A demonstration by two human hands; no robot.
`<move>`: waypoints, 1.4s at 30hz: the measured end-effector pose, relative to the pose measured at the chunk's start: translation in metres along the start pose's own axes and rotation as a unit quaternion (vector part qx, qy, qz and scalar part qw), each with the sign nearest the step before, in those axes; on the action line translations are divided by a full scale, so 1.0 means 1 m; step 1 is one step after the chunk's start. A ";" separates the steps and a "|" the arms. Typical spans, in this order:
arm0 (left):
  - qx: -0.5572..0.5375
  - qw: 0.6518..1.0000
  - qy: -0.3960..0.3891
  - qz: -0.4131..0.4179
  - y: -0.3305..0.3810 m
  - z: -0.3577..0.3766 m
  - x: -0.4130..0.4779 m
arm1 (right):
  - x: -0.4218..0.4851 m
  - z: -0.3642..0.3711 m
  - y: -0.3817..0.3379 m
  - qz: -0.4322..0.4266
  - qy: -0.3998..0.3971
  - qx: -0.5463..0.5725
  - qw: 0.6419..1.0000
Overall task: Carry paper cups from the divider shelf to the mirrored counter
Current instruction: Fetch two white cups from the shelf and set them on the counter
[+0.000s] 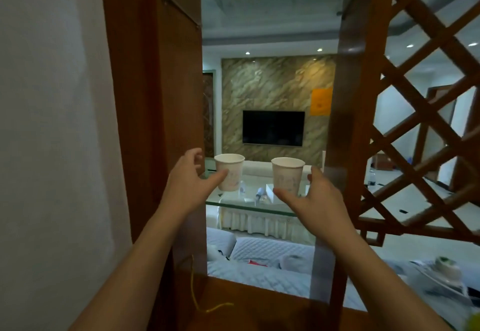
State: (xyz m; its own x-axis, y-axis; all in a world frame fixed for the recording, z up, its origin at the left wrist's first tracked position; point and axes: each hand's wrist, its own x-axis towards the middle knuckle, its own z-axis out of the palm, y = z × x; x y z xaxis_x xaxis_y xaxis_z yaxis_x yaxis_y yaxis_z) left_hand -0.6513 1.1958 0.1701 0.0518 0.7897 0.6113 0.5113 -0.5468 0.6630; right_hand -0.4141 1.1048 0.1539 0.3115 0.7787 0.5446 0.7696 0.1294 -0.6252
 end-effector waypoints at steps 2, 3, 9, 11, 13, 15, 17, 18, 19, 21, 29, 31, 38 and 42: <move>-0.013 0.999 -0.032 -0.022 -0.005 0.008 0.012 | 0.013 0.005 0.000 0.018 0.013 -0.002 1.000; -0.017 0.998 -0.045 -0.030 -0.006 0.011 0.017 | 0.020 0.007 0.000 0.027 0.015 -0.001 1.000; -0.009 0.996 -0.074 -0.047 -0.005 0.032 0.041 | 0.046 0.016 0.001 0.062 0.003 0.044 0.997; -0.007 0.996 -0.072 -0.051 -0.004 0.038 0.045 | 0.048 0.019 0.002 0.067 0.004 0.065 0.996; -0.013 0.995 -0.072 -0.061 -0.005 0.044 0.047 | 0.051 0.020 0.003 0.069 0.007 0.084 0.994; -0.018 0.995 -0.075 -0.070 -0.006 0.049 0.049 | 0.054 0.020 0.003 0.066 0.002 0.104 0.992; -0.024 0.995 -0.071 -0.071 -0.008 0.053 0.049 | 0.057 0.021 0.002 0.062 0.000 0.126 0.990; -0.024 0.995 -0.065 -0.068 -0.008 0.054 0.048 | 0.058 0.022 0.002 0.062 0.001 0.132 0.989; -0.022 0.996 -0.060 -0.062 -0.008 0.055 0.048 | 0.058 0.022 0.001 0.063 0.002 0.135 0.989; -0.026 0.997 -0.049 -0.047 -0.006 0.052 0.046 | 0.058 0.022 0.000 0.066 0.004 0.133 0.989; -0.070 0.997 -0.011 -0.017 0.014 0.025 0.007 | 0.033 0.011 -0.008 0.031 0.003 0.152 0.988; -0.077 0.997 0.005 -0.015 0.017 0.015 -0.010 | 0.025 0.006 -0.011 0.026 0.003 0.169 0.985; -0.042 0.998 0.055 -0.008 0.014 -0.024 -0.070 | -0.015 -0.005 -0.011 -0.030 0.000 0.215 0.976; -0.037 0.995 0.083 -0.041 0.011 -0.047 -0.109 | -0.038 -0.002 -0.012 -0.049 -0.016 0.241 0.969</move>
State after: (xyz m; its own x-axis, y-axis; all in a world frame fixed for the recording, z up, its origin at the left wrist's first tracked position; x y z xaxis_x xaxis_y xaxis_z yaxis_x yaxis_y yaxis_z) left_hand -0.6916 1.0901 0.1309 -0.1336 0.7795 0.6120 0.4421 -0.5058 0.7407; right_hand -0.4341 1.0725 0.1426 0.2258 0.7658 0.6021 0.4422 0.4701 -0.7638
